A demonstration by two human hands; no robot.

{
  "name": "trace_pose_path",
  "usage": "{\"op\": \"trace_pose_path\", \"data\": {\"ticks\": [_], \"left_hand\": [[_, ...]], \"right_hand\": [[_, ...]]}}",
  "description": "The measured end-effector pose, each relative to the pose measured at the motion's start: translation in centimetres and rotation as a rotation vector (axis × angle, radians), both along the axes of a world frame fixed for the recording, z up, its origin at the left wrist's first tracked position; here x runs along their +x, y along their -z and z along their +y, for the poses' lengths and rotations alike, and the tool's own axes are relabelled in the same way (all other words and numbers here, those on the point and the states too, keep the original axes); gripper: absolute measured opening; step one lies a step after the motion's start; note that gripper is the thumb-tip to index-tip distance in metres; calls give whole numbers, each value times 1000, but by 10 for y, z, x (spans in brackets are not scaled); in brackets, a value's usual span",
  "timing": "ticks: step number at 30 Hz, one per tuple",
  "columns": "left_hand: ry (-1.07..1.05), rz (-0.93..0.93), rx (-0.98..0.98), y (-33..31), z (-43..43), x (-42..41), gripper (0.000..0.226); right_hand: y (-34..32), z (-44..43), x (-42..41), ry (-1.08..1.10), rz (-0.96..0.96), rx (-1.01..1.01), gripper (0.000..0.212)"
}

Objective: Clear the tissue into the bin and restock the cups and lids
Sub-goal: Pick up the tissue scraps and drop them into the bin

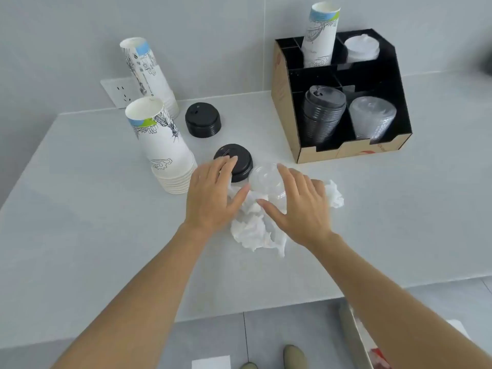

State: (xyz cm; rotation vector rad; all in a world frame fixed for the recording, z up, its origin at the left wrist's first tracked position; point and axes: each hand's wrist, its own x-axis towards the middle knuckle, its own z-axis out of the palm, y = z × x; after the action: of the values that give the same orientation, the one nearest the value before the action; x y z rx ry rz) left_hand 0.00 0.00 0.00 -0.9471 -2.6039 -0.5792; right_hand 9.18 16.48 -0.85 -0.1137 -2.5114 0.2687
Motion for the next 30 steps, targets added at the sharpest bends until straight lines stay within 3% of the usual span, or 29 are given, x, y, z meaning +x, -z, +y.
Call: {"op": "trace_pose_path", "data": {"ticks": [3, 10, 18, 22, 27, 30], "left_hand": [[39, -47, -5, 11, 3, -2, 50], [133, -198, -120, 40, 2, -1, 50], [78, -246, 31, 48, 5, -3, 32], [62, -335, 144, 44, 6, -2, 24], [40, -523, 319, 37, 18, 0, 15], [43, -562, 438, 28, 31, 5, 22]], "right_hand": [[14, -5, 3, -61, 48, 1, 54], [48, -8, 20, -363, -128, 126, 53], [52, -9, 18, -426, -134, 135, 23], [48, -10, 20, -461, -173, -13, 8], [33, 0, 26, -412, -206, -307, 14], [22, 15, 27, -327, -139, -386, 23]]}}
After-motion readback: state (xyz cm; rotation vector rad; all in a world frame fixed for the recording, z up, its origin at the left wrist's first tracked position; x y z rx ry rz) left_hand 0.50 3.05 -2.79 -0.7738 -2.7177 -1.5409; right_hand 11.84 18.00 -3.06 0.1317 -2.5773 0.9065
